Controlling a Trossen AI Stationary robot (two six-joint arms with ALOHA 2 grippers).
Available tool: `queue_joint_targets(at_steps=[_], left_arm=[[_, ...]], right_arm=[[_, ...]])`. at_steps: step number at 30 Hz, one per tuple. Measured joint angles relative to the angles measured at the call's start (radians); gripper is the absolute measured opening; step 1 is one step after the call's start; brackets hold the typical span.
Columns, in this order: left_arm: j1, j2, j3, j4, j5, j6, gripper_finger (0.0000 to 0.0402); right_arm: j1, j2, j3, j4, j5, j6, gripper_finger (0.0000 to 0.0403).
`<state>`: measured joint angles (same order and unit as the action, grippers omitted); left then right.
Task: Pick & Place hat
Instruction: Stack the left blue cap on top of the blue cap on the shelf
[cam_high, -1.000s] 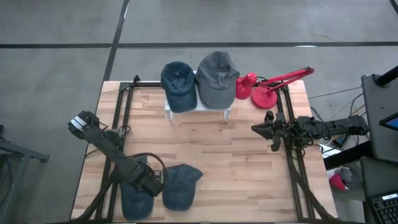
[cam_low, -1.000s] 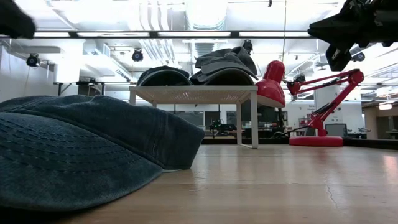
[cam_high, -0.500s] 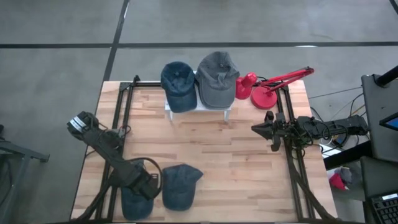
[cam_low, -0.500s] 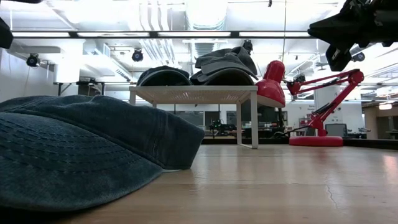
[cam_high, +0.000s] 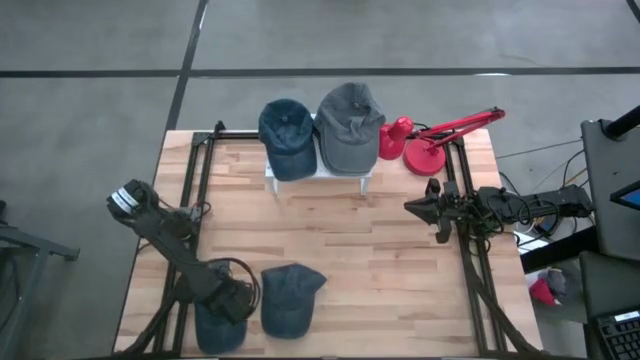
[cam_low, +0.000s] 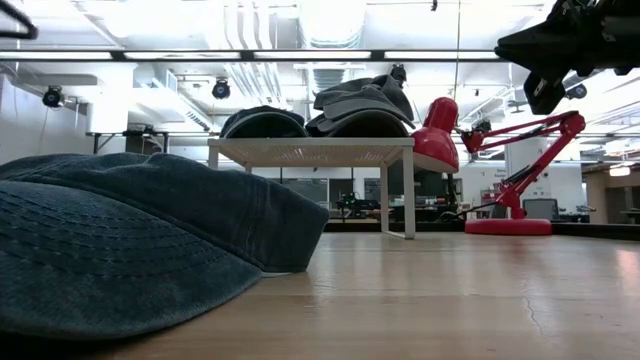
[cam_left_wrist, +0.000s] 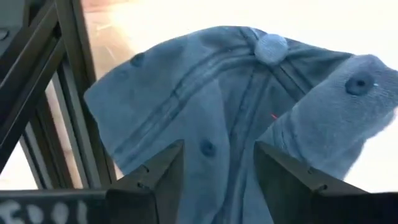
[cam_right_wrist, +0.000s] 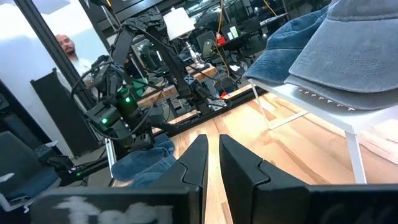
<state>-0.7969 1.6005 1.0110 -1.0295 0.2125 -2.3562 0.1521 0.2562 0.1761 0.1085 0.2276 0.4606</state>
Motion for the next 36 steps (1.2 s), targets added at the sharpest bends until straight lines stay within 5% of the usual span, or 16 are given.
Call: queue_joint_targets(at_steps=[16, 30, 36], left_arm=[[-0.003, -0.006, -0.299, 0.448, -0.051, 0.027, 0.0190], [0.008, -0.005, -0.305, 0.415, -0.101, 0.061, 0.0015], [0.008, -0.003, -0.294, 0.386, -0.112, 0.077, 0.0012]], right_arm=[[0.000, 0.000, 0.000, 0.001, 0.001, 0.011, 0.0038], [0.000, 0.000, 0.000, 0.001, 0.003, 0.011, 0.0038], [0.000, 0.000, 0.000, 0.001, 0.002, 0.011, 0.0038]])
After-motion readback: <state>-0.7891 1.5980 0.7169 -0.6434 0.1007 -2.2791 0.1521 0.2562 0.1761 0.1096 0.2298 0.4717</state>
